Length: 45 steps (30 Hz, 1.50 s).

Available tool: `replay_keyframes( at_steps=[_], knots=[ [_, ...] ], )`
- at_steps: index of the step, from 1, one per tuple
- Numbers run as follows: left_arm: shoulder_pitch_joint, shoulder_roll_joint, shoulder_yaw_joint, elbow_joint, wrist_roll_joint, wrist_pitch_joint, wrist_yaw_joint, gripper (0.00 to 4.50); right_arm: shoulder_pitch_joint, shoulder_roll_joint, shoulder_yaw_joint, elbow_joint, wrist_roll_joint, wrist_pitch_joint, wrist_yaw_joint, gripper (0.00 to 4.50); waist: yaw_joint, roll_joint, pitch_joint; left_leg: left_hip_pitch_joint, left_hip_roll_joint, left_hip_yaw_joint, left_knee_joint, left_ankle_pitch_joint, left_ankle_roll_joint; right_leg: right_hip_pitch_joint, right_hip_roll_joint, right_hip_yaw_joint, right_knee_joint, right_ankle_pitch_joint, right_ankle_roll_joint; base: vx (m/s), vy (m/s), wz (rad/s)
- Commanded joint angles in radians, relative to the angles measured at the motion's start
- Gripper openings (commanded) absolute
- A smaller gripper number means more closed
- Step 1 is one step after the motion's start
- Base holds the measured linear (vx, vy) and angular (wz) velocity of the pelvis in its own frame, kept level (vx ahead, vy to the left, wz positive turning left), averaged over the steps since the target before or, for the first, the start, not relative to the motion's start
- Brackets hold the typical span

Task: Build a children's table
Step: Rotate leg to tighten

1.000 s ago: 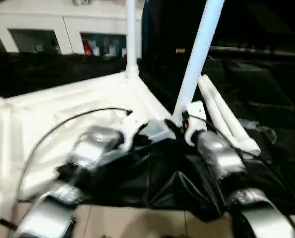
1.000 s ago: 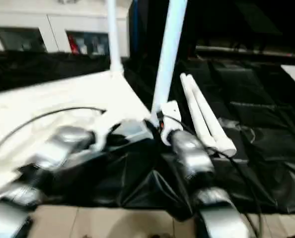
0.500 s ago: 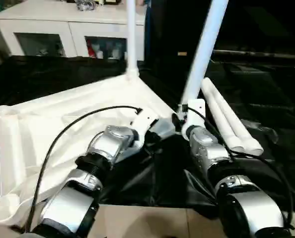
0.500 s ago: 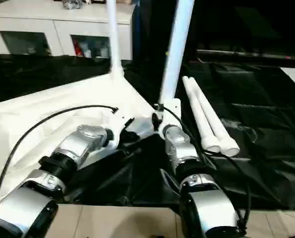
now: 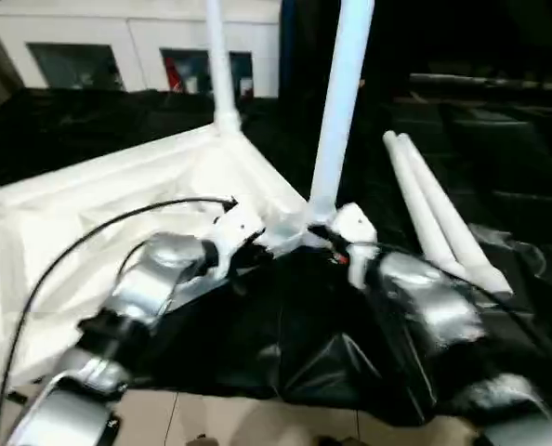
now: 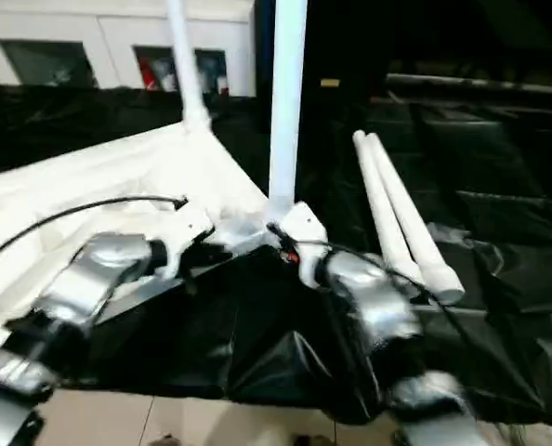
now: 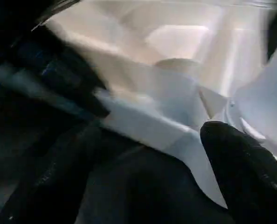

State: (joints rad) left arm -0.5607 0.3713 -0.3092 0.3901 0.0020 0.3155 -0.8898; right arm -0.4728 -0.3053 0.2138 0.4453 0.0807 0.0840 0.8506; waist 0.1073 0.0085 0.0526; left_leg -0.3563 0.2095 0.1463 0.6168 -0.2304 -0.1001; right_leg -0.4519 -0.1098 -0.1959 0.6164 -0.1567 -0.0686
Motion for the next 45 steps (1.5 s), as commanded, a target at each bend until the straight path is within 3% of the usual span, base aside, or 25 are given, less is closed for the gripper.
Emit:
replay_keyframes(
  at_steps=[1,2,5,7,11,12,13,14,16,19,25,28,35,45],
  knots=[
    [0.030,0.033,-0.016,-0.045,-0.024,-0.031,-0.099,0.00,-0.008,-0.081,-0.064,-0.062,0.008,0.014,0.003,3.89,0.004,-0.016,-0.089,-0.021,0.014,0.010,-0.045,0.093,0.186,0.109,-0.050,0.081,-0.053,-0.082,-0.117,0.000,0.000,0.00],
    [0.035,0.042,-0.010,-0.058,-0.030,-0.028,-0.112,0.00,-0.002,-0.097,-0.071,-0.081,0.011,0.024,0.015,3.89,0.006,-0.016,-0.084,-0.020,0.011,0.013,-0.048,0.049,0.158,0.108,-0.048,0.078,-0.067,-0.169,-0.086,0.000,0.000,0.00],
    [0.044,0.063,0.000,-0.089,-0.046,-0.020,-0.140,0.00,0.011,-0.129,-0.095,-0.116,0.050,0.086,0.059,3.89,0.006,-0.014,-0.077,-0.016,0.012,0.012,-0.058,-0.030,0.101,0.107,-0.046,0.075,-0.089,-0.307,-0.021,0.000,0.000,0.00],
    [0.043,0.068,-0.003,-0.094,-0.044,-0.023,-0.145,0.00,0.011,-0.138,-0.098,-0.110,0.054,0.091,0.069,4.18,0.003,-0.016,-0.076,-0.013,0.007,0.014,-0.060,-0.064,0.075,0.105,-0.044,0.071,-0.101,-0.371,0.014,0.000,0.000,0.00],
    [0.048,0.079,-0.013,-0.118,-0.053,-0.019,-0.167,0.00,0.022,-0.174,-0.088,-0.135,0.035,0.101,0.082,4.45,0.005,-0.014,-0.065,0.004,0.005,0.018,-0.063,-0.133,0.062,0.092,-0.039,0.063,-0.126,-0.475,0.047,0.000,0.000,0.00],
    [0.050,0.082,-0.015,-0.123,-0.054,-0.018,-0.169,0.00,0.024,-0.186,-0.090,-0.149,0.037,0.104,0.086,4.45,0.003,-0.015,-0.065,0.006,0.003,0.017,-0.062,-0.153,0.058,0.094,-0.040,0.057,-0.133,-0.504,0.063,0.000,0.000,0.00],
    [0.052,0.084,-0.015,-0.127,-0.055,-0.018,-0.171,0.00,0.024,-0.194,-0.097,-0.159,0.045,0.115,0.089,4.45,0.004,-0.016,-0.072,0.001,0.006,0.013,-0.064,-0.138,0.056,0.103,-0.042,0.056,-0.128,-0.485,0.069,0.000,0.000,0.00],
    [0.055,0.088,-0.017,-0.132,-0.058,-0.017,-0.177,0.00,0.020,-0.197,-0.107,-0.160,0.055,0.125,0.088,4.45,0.006,-0.006,-0.075,-0.002,0.011,0.009,-0.067,-0.110,0.060,0.105,-0.041,0.060,-0.121,-0.433,0.054,0.000,0.000,0.00],
    [0.062,0.092,-0.021,-0.147,-0.062,-0.016,-0.192,0.00,0.016,-0.202,-0.111,-0.163,0.077,0.148,0.098,4.45,0.004,-0.007,-0.076,-0.004,0.019,0.005,-0.070,-0.099,0.062,0.105,-0.042,0.065,-0.113,-0.371,0.018,0.000,0.000,0.00],
    [0.066,0.089,-0.030,-0.163,-0.066,-0.017,-0.219,0.00,0.027,-0.201,-0.088,-0.168,0.087,0.156,0.154,4.45,0.004,-0.012,-0.076,0.000,0.013,0.011,-0.069,-0.107,0.069,0.101,-0.041,0.077,-0.107,-0.356,-0.017,0.000,0.000,0.00],
    [0.059,0.087,-0.052,-0.184,-0.070,-0.018,-0.249,0.00,0.005,-0.153,-0.060,-0.091,0.061,0.126,0.141,4.45,0.009,-0.007,-0.082,-0.007,0.018,0.010,-0.065,-0.039,0.089,0.103,-0.044,0.095,-0.084,-0.250,-0.092,0.000,0.000,0.00],
    [0.056,0.084,-0.058,-0.190,-0.067,-0.011,-0.249,0.00,-0.011,-0.136,-0.047,-0.059,0.057,0.122,0.133,4.45,0.009,-0.011,-0.080,-0.008,0.016,0.011,-0.065,-0.041,0.084,0.105,-0.042,0.097,-0.084,-0.263,-0.094,0.000,0.000,0.00],
    [0.052,0.077,-0.062,-0.188,-0.059,-0.009,-0.252,0.00,-0.036,-0.109,-0.038,0.009,0.040,0.095,0.138,4.45,0.009,-0.008,-0.078,-0.005,0.016,0.011,-0.067,-0.066,0.067,0.104,-0.041,0.098,-0.091,-0.311,-0.074,0.000,0.000,0.00],
    [0.042,0.067,-0.067,-0.173,-0.053,-0.009,-0.243,0.00,-0.033,-0.099,-0.009,0.058,0.019,0.062,0.152,4.45,0.010,-0.006,-0.079,-0.008,0.017,0.011,-0.066,-0.048,0.074,0.107,-0.041,0.102,-0.082,-0.262,-0.102,0.000,0.000,0.00]
  ],
)
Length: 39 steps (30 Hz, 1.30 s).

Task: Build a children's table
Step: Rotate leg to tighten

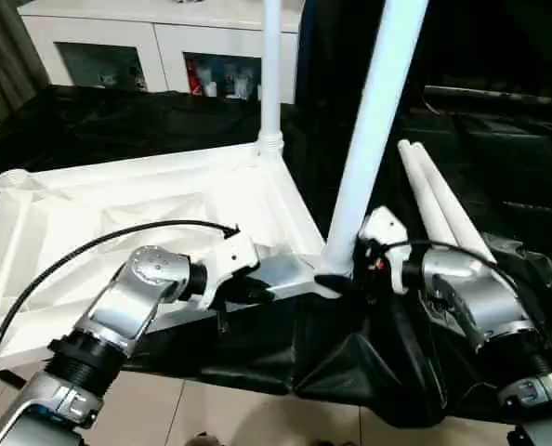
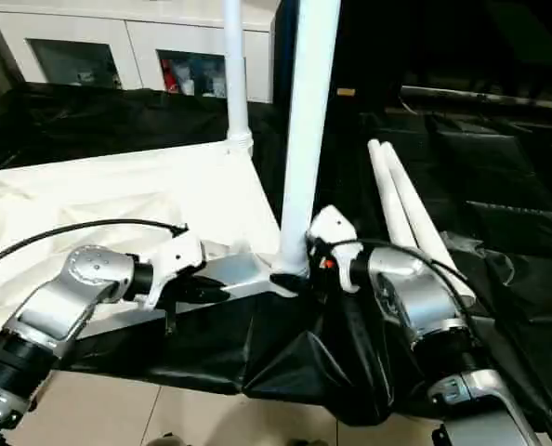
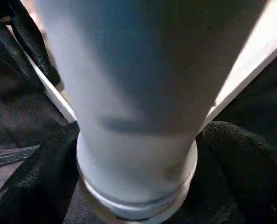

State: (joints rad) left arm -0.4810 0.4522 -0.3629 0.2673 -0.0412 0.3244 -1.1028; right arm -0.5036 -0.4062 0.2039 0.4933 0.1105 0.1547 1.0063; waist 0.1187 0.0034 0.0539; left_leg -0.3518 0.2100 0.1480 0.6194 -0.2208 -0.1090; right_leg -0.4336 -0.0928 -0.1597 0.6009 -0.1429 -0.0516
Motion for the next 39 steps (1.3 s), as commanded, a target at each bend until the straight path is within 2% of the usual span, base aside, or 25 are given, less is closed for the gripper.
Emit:
replay_keyframes(
  at_steps=[1,2,6,7,10,12,16,18,21,22,27,28,29,30,32,33,34,35,36,37,38,39],
  knots=[
    [-0.038,-0.014,-0.014,-0.049,-0.010,-0.018,-0.029,0.00,-0.003,0.004,-0.002,0.015,-0.011,-0.010,-0.005,4.45,-0.002,-0.003,-0.080,-0.012,0.016,0.010,-0.068,-0.064,0.082,0.089,-0.058,0.066,-0.069,-0.287,-0.113,0.000,0.000,0.00],
    [-0.039,-0.014,-0.014,-0.049,-0.009,-0.017,-0.029,0.00,-0.004,0.006,-0.004,0.018,-0.009,-0.010,-0.005,4.19,-0.002,-0.004,-0.081,-0.012,0.015,0.010,-0.068,-0.063,0.081,0.089,-0.058,0.066,-0.069,-0.290,-0.110,0.000,0.000,0.00],
    [-0.039,-0.013,-0.013,-0.049,-0.008,-0.017,-0.027,0.00,-0.011,0.014,-0.012,0.036,0.000,-0.019,-0.010,4.06,-0.003,-0.002,-0.080,-0.012,0.014,0.010,-0.069,-0.069,0.079,0.089,-0.058,0.064,-0.072,-0.313,-0.101,0.000,0.000,0.00],
    [-0.039,-0.012,-0.013,-0.049,-0.009,-0.017,-0.029,0.00,-0.010,0.014,-0.014,0.037,0.003,-0.020,-0.006,3.83,-0.004,-0.003,-0.080,-0.013,0.015,0.009,-0.069,-0.065,0.079,0.089,-0.057,0.065,-0.071,-0.307,-0.101,0.000,0.000,0.00],
    [-0.036,-0.009,-0.013,-0.051,-0.009,-0.015,-0.032,0.00,-0.007,0.015,-0.017,0.035,0.011,-0.027,0.007,3.69,-0.004,-0.003,-0.081,-0.012,0.016,0.009,-0.068,-0.061,0.083,0.088,-0.057,0.065,-0.068,-0.292,-0.107,0.000,0.000,0.00],
    [-0.036,-0.008,-0.014,-0.051,-0.009,-0.015,-0.033,0.00,-0.005,0.014,-0.018,0.033,0.013,-0.029,0.011,3.34,-0.004,-0.003,-0.081,-0.012,0.015,0.009,-0.068,-0.058,0.084,0.088,-0.056,0.066,-0.068,-0.289,-0.110,0.000,0.000,0.00],
    [-0.034,-0.006,-0.015,-0.048,-0.007,-0.015,-0.034,0.00,0.003,0.014,-0.017,0.032,0.014,-0.036,0.015,3.23,-0.004,-0.002,-0.081,-0.013,0.015,0.010,-0.068,-0.062,0.083,0.089,-0.057,0.065,-0.069,-0.296,-0.107,0.000,0.000,0.00],
    [-0.033,-0.007,-0.015,-0.048,-0.006,-0.015,-0.034,0.00,0.007,0.016,-0.018,0.033,0.017,-0.034,0.019,2.97,-0.005,-0.003,-0.081,-0.012,0.015,0.010,-0.068,-0.060,0.083,0.088,-0.056,0.065,-0.069,-0.293,-0.108,0.000,0.000,0.00],
    [-0.033,-0.007,-0.015,-0.048,-0.007,-0.013,-0.034,0.00,0.010,0.020,-0.018,0.033,0.017,-0.035,0.016,2.84,-0.004,0.000,-0.081,-0.012,0.016,0.009,-0.068,-0.059,0.083,0.088,-0.056,0.065,-0.067,-0.288,-0.111,0.000,0.000,0.00],
    [-0.033,-0.009,-0.015,-0.046,-0.007,-0.013,-0.033,0.00,0.015,0.026,-0.022,0.033,0.021,-0.032,0.009,2.81,-0.005,-0.003,-0.081,-0.012,0.016,0.009,-0.068,-0.058,0.083,0.089,-0.056,0.066,-0.067,-0.283,-0.113,0.000,0.000,0.00],
    [-0.034,-0.023,-0.008,-0.030,-0.007,-0.004,-0.011,0.00,0.010,0.071,-0.070,0.073,0.040,-0.024,-0.081,2.78,-0.009,-0.002,-0.080,-0.012,0.014,0.009,-0.069,-0.067,0.073,0.088,-0.057,0.065,-0.070,-0.305,-0.107,0.000,0.000,0.00],
    [-0.044,-0.044,0.002,-0.005,-0.003,0.003,0.022,0.00,0.005,0.103,-0.097,0.105,0.048,-0.016,-0.148,2.77,-0.011,-0.002,-0.079,-0.013,0.013,0.010,-0.069,-0.072,0.070,0.090,-0.056,0.063,-0.074,-0.323,-0.098,0.000,0.000,0.00],
    [-0.066,-0.085,0.018,0.046,0.007,0.013,0.089,0.00,0.004,0.153,-0.127,0.145,0.055,-0.004,-0.247,2.77,-0.013,-0.002,-0.078,-0.010,0.011,0.011,-0.070,-0.077,0.066,0.084,-0.056,0.064,-0.078,-0.342,-0.093,0.000,0.000,0.00],
    [-0.081,-0.112,0.029,0.079,0.013,0.022,0.134,0.00,0.003,0.184,-0.142,0.167,0.055,0.002,-0.309,2.77,-0.015,-0.002,-0.075,-0.008,0.010,0.012,-0.071,-0.083,0.060,0.082,-0.054,0.063,-0.084,-0.362,-0.086,0.000,0.000,0.00],
    [-0.099,-0.144,0.041,0.121,0.021,0.030,0.186,0.00,0.000,0.222,-0.161,0.191,0.053,0.012,-0.387,2.77,-0.016,-0.003,-0.078,-0.007,0.008,0.011,-0.071,-0.090,0.044,0.085,-0.057,0.060,-0.088,-0.394,-0.066,0.000,0.000,0.00],
    [-0.119,-0.175,0.049,0.160,0.030,0.037,0.238,0.00,-0.007,0.259,-0.180,0.215,0.046,0.024,-0.479,2.77,-0.015,-0.003,-0.077,-0.004,0.008,0.011,-0.072,-0.099,0.042,0.083,-0.056,0.059,-0.091,-0.407,-0.061,0.000,0.000,0.00],
    [-0.158,-0.234,0.073,0.233,0.038,0.061,0.337,0.00,-0.024,0.320,-0.212,0.258,0.039,0.036,-0.630,2.77,-0.017,0.001,-0.076,-0.002,0.008,0.010,-0.073,-0.105,0.036,0.081,-0.057,0.059,-0.092,-0.417,-0.055,0.000,0.000,0.00],
    [-0.175,-0.259,0.086,0.264,0.039,0.075,0.380,0.00,-0.031,0.344,-0.223,0.276,0.038,0.038,-0.686,2.77,-0.024,0.000,-0.072,0.002,0.002,0.012,-0.071,-0.127,0.023,0.077,-0.055,0.052,-0.103,-0.464,-0.039,0.000,0.000,0.00],
    [-0.175,-0.259,0.086,0.264,0.039,0.075,0.380,0.00,-0.031,0.344,-0.223,0.276,0.038,0.038,-0.686,2.77,-0.026,-0.001,-0.071,0.004,-0.001,0.012,-0.070,-0.143,0.024,0.079,-0.055,0.048,-0.111,-0.496,-0.026,0.000,0.000,0.00],
    [-0.203,-0.291,0.104,0.315,0.043,0.096,0.451,0.00,-0.050,0.373,-0.239,0.303,0.039,0.028,-0.756,2.77,-0.025,0.003,-0.071,0.011,0.000,0.012,-0.070,-0.166,0.028,0.076,-0.059,0.044,-0.120,-0.528,-0.011,0.000,0.000,0.00],
    [-0.232,-0.324,0.119,0.372,0.049,0.110,0.515,0.00,-0.075,0.406,-0.254,0.335,0.041,0.012,-0.831,2.77,-0.034,0.007,-0.062,0.021,-0.002,0.013,-0.068,-0.216,0.034,0.068,-0.055,0.031,-0.139,-0.583,0.010,0.000,0.000,0.00],
    [-0.233,-0.324,0.119,0.373,0.049,0.110,0.516,0.00,-0.076,0.406,-0.254,0.336,0.041,0.012,-0.832,2.77,-0.038,0.008,-0.061,0.027,-0.004,0.012,-0.065,-0.243,0.032,0.066,-0.055,0.023,-0.146,-0.605,0.022,0.000,0.000,0.00]
  ],
)
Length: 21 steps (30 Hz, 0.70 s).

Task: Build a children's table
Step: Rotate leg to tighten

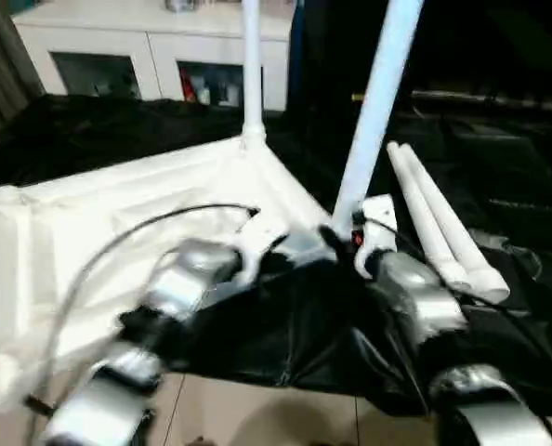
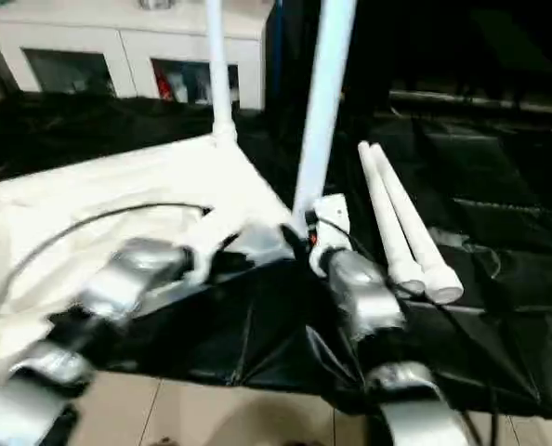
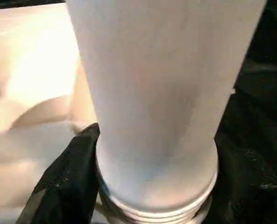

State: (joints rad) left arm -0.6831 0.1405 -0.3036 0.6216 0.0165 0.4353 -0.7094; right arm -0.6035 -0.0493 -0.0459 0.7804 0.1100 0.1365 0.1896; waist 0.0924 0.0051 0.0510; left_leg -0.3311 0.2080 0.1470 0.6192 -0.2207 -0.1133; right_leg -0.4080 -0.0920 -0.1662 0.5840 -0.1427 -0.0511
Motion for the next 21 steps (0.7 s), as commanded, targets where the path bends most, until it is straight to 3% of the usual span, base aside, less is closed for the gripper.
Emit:
replay_keyframes(
  at_steps=[1,2,3,5,7,8,9,12,13,14,15,16,18,20,21],
  knots=[
    [-0.059,-0.042,0.076,0.079,-0.003,-0.001,0.176,0.00,-0.006,0.078,-0.017,0.079,0.035,0.009,-0.070,2.77,-0.015,0.013,-0.061,0.019,0.001,0.011,-0.064,-0.284,0.043,0.042,-0.055,0.015,-0.142,-0.612,0.039,0.000,0.000,0.00],
    [-0.069,-0.053,0.081,0.100,-0.001,-0.002,0.193,0.00,-0.019,0.087,-0.017,0.092,0.032,0.005,-0.078,2.77,-0.022,0.013,-0.066,0.017,0.012,0.002,-0.069,-0.306,0.049,0.055,-0.057,0.004,-0.142,-0.575,0.045,0.000,0.000,0.00],
    [-0.084,-0.067,0.085,0.132,0.000,-0.001,0.211,0.00,-0.041,0.098,-0.013,0.117,0.019,0.000,-0.105,2.77,-0.025,0.013,-0.066,0.010,0.022,-0.002,-0.079,-0.314,0.058,0.064,-0.059,0.005,-0.139,-0.533,0.044,0.000,0.000,0.00],
    [-0.095,-0.071,0.080,0.152,0.011,-0.009,0.224,0.00,-0.056,0.109,-0.021,0.129,0.030,0.011,-0.094,2.77,-0.028,0.017,-0.065,0.016,0.022,-0.002,-0.082,-0.339,0.058,0.063,-0.061,0.006,-0.138,-0.527,0.034,0.000,0.000,0.00],
    [-0.104,-0.075,0.081,0.171,0.018,-0.022,0.230,0.00,-0.066,0.120,-0.028,0.132,0.029,0.010,-0.084,2.77,-0.030,0.013,-0.064,0.018,0.018,-0.001,-0.083,-0.342,0.057,0.063,-0.065,0.010,-0.140,-0.522,0.020,0.000,0.000,0.00],
    [-0.109,-0.076,0.081,0.177,0.021,-0.028,0.230,0.00,-0.068,0.125,-0.031,0.128,0.033,-0.002,-0.067,3.12,-0.031,0.011,-0.064,0.017,0.017,-0.001,-0.084,-0.337,0.058,0.063,-0.066,0.011,-0.139,-0.522,0.016,0.000,0.000,0.00],
    [-0.111,-0.072,0.074,0.175,0.026,-0.036,0.222,0.00,-0.070,0.125,-0.027,0.125,0.032,-0.013,-0.050,3.33,-0.029,0.007,-0.067,0.008,0.015,-0.002,-0.086,-0.305,0.058,0.069,-0.071,0.018,-0.132,-0.508,0.003,0.000,0.000,0.00],
    [-0.114,-0.068,0.066,0.178,0.032,-0.060,0.199,0.00,-0.077,0.118,-0.021,0.134,0.020,-0.045,-0.054,3.57,-0.036,0.007,-0.067,-0.003,0.013,-0.002,-0.089,-0.293,0.062,0.072,-0.073,0.021,-0.126,-0.498,-0.008,0.000,0.000,0.00],
    [-0.098,-0.056,0.055,0.146,0.034,-0.088,0.160,0.00,-0.071,0.104,-0.023,0.116,0.020,-0.074,-0.041,3.70,-0.050,0.003,-0.065,-0.021,0.012,-0.008,-0.092,-0.297,0.061,0.085,-0.070,0.014,-0.124,-0.511,0.009,0.000,0.000,0.00],
    [-0.090,-0.050,0.050,0.131,0.036,-0.090,0.150,0.00,-0.068,0.096,-0.021,0.107,0.020,-0.074,-0.028,3.82,-0.054,0.006,-0.068,-0.024,0.013,-0.011,-0.092,-0.295,0.058,0.091,-0.074,0.012,-0.124,-0.512,0.016,0.000,0.000,0.00],
    [-0.078,-0.041,0.043,0.108,0.038,-0.090,0.135,0.00,-0.063,0.084,-0.017,0.092,0.019,-0.072,-0.007,3.82,-0.060,0.005,-0.072,-0.022,0.015,-0.012,-0.090,-0.273,0.062,0.088,-0.077,0.019,-0.122,-0.485,0.009,0.000,0.000,0.00],
    [-0.044,-0.017,0.027,0.041,0.036,-0.083,0.089,0.00,-0.044,0.043,0.004,0.047,0.009,-0.060,0.060,3.92,-0.054,0.005,-0.072,-0.007,0.016,-0.007,-0.087,-0.257,0.068,0.075,-0.079,0.027,-0.120,-0.463,-0.018,0.000,0.000,0.00],
    [-0.027,-0.006,0.021,0.009,0.033,-0.080,0.065,0.00,-0.035,0.023,0.016,0.025,0.003,-0.056,0.093,4.14,-0.044,0.000,-0.076,-0.014,0.017,0.002,-0.088,-0.171,0.087,0.078,-0.078,0.045,-0.099,-0.380,-0.079,0.000,0.000,0.00],
    [0.003,0.018,0.011,-0.049,0.027,-0.084,0.023,0.00,-0.011,-0.022,0.037,-0.024,-0.006,-0.046,0.158,4.24,-0.036,-0.002,-0.077,-0.014,0.021,0.004,-0.087,-0.142,0.098,0.077,-0.077,0.052,-0.090,-0.341,-0.100,0.025,-0.013,0.02],
    [0.020,0.032,0.006,-0.082,0.023,-0.086,-0.001,0.00,0.003,-0.050,0.051,-0.054,-0.010,-0.038,0.201,4.37,-0.027,-0.008,-0.080,-0.021,0.017,0.009,-0.081,-0.103,0.111,0.076,-0.072,0.062,-0.072,-0.292,-0.123,0.057,-0.036,0.03]
  ],
)
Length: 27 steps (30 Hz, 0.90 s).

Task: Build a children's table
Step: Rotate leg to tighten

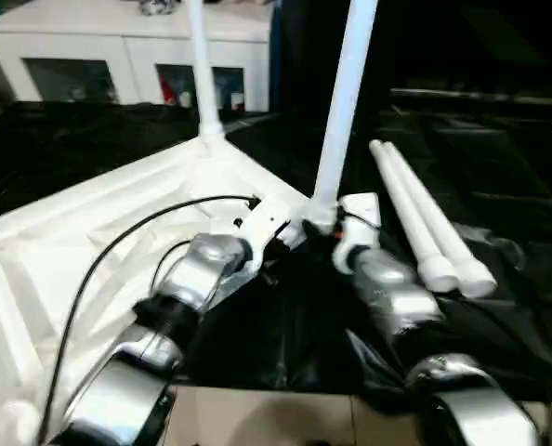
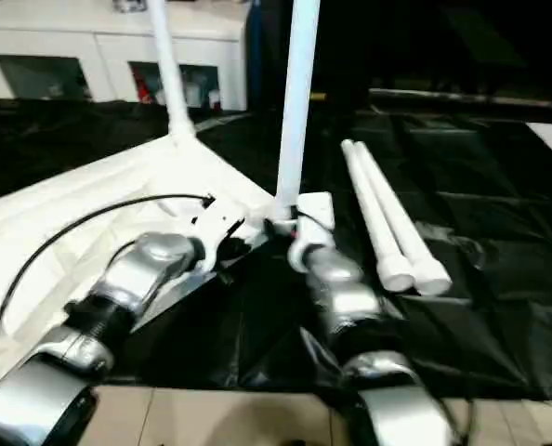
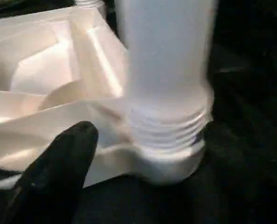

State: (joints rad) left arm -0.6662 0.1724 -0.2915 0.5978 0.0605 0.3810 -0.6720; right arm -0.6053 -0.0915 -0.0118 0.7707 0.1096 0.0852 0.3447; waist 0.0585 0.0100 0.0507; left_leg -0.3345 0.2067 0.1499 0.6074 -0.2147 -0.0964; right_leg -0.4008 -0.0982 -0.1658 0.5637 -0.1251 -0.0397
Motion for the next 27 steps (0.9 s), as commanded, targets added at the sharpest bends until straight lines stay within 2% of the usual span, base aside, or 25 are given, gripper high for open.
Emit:
replay_keyframes(
  at_steps=[1,3,4,5,6,7,8,9,11,13,15,16,20,21,24,27],
  knots=[
    [0.028,0.026,-0.018,-0.101,-0.028,-0.040,-0.076,0.00,0.030,-0.058,0.042,-0.095,-0.019,0.025,0.122,4.45,0.012,-0.013,-0.081,-0.017,0.015,0.009,-0.067,-0.098,0.100,0.066,-0.065,0.064,-0.049,-0.295,-0.139,0.057,-0.036,0.03],
    [0.068,0.072,-0.032,-0.164,-0.043,-0.040,-0.138,0.00,0.072,-0.151,0.087,-0.188,-0.024,0.054,0.266,4.45,0.025,-0.017,-0.084,-0.025,0.013,0.012,-0.062,-0.041,0.125,0.072,-0.063,0.071,-0.032,-0.220,-0.150,0.056,-0.042,0.01],
    [0.089,0.102,-0.042,-0.194,-0.049,-0.058,-0.179,0.00,0.093,-0.204,0.105,-0.241,-0.019,0.064,0.343,4.45,0.039,-0.017,-0.086,-0.028,0.012,0.012,-0.058,-0.008,0.143,0.074,-0.061,0.071,-0.024,-0.195,-0.146,0.053,-0.040,0.00],
    [0.089,0.102,-0.042,-0.194,-0.049,-0.058,-0.179,0.00,0.093,-0.204,0.105,-0.241,-0.019,0.064,0.343,4.45,0.042,-0.018,-0.088,-0.029,0.012,0.013,-0.056,0.007,0.148,0.071,-0.060,0.073,-0.021,-0.177,-0.144,0.000,0.000,0.00],
    [0.111,0.133,-0.043,-0.229,-0.067,-0.065,-0.233,0.00,0.112,-0.257,0.121,-0.295,0.003,0.078,0.431,4.45,0.041,-0.018,-0.085,-0.031,0.011,0.014,-0.056,0.016,0.149,0.068,-0.057,0.074,-0.021,-0.171,-0.145,0.000,0.000,0.00],
    [0.111,0.133,-0.043,-0.229,-0.067,-0.065,-0.233,0.00,0.112,-0.257,0.121,-0.295,0.003,0.078,0.431,4.45,0.045,-0.018,-0.084,-0.032,0.009,0.014,-0.053,0.009,0.151,0.068,-0.055,0.073,-0.021,-0.178,-0.141,0.000,0.000,0.00],
    [0.136,0.170,-0.045,-0.277,-0.092,-0.083,-0.312,0.00,0.132,-0.316,0.148,-0.357,0.025,0.108,0.533,4.45,0.044,-0.017,-0.081,-0.032,0.008,0.014,-0.056,-0.010,0.146,0.067,-0.054,0.070,-0.027,-0.220,-0.130,0.000,0.000,0.00],
    [0.145,0.185,-0.049,-0.299,-0.101,-0.086,-0.345,0.00,0.140,-0.336,0.160,-0.381,0.034,0.117,0.575,4.45,0.044,-0.017,-0.081,-0.031,0.011,0.013,-0.057,-0.019,0.144,0.069,-0.053,0.070,-0.029,-0.236,-0.122,0.000,0.000,0.00],
    [0.161,0.218,-0.060,-0.354,-0.121,-0.074,-0.412,0.00,0.152,-0.370,0.188,-0.426,0.061,0.154,0.662,4.45,0.042,-0.019,-0.075,-0.028,0.015,0.014,-0.062,-0.059,0.128,0.063,-0.051,0.068,-0.039,-0.316,-0.103,0.000,0.000,0.00],
    [0.162,0.221,-0.062,-0.361,-0.123,-0.074,-0.419,0.00,0.153,-0.373,0.192,-0.429,0.063,0.154,0.672,4.45,0.042,-0.016,-0.071,-0.023,0.015,0.015,-0.064,-0.095,0.105,0.057,-0.050,0.067,-0.050,-0.386,-0.083,0.000,0.000,0.00],
    [0.164,0.234,-0.072,-0.382,-0.133,-0.067,-0.443,0.00,0.150,-0.375,0.214,-0.424,0.047,0.148,0.693,4.45,0.042,-0.020,-0.070,-0.019,0.014,0.015,-0.065,-0.112,0.094,0.054,-0.049,0.065,-0.054,-0.415,-0.073,0.000,0.000,0.00],
    [0.165,0.237,-0.074,-0.387,-0.133,-0.069,-0.449,0.00,0.146,-0.371,0.220,-0.417,0.036,0.145,0.694,4.45,0.045,-0.017,-0.068,-0.011,0.014,0.017,-0.066,-0.124,0.083,0.047,-0.047,0.068,-0.060,-0.441,-0.070,0.000,0.000,0.00],
    [0.163,0.236,-0.069,-0.383,-0.126,-0.063,-0.438,0.00,0.139,-0.367,0.231,-0.407,0.026,0.153,0.703,4.45,0.046,-0.019,-0.065,-0.013,0.014,0.015,-0.069,-0.133,0.070,0.051,-0.048,0.068,-0.063,-0.475,-0.052,0.000,0.000,0.00],
    [0.164,0.236,-0.067,-0.385,-0.125,-0.061,-0.438,0.00,0.140,-0.370,0.235,-0.411,0.026,0.158,0.707,4.29,0.046,-0.020,-0.066,-0.013,0.014,0.015,-0.069,-0.133,0.069,0.051,-0.048,0.068,-0.064,-0.475,-0.049,0.000,0.000,0.00],
    [0.166,0.240,-0.065,-0.387,-0.121,-0.060,-0.440,0.00,0.135,-0.368,0.237,-0.409,0.021,0.149,0.699,4.29,0.046,-0.021,-0.068,-0.018,0.015,0.012,-0.069,-0.125,0.067,0.054,-0.050,0.069,-0.059,-0.456,-0.047,0.000,0.000,0.00],
    [0.167,0.243,-0.065,-0.391,-0.123,-0.056,-0.441,0.00,0.128,-0.360,0.226,-0.408,0.033,0.158,0.692,3.92,0.045,-0.021,-0.069,-0.020,0.013,0.013,-0.068,-0.112,0.069,0.055,-0.049,0.071,-0.055,-0.435,-0.054,0.000,0.000,0.00]
  ],
)
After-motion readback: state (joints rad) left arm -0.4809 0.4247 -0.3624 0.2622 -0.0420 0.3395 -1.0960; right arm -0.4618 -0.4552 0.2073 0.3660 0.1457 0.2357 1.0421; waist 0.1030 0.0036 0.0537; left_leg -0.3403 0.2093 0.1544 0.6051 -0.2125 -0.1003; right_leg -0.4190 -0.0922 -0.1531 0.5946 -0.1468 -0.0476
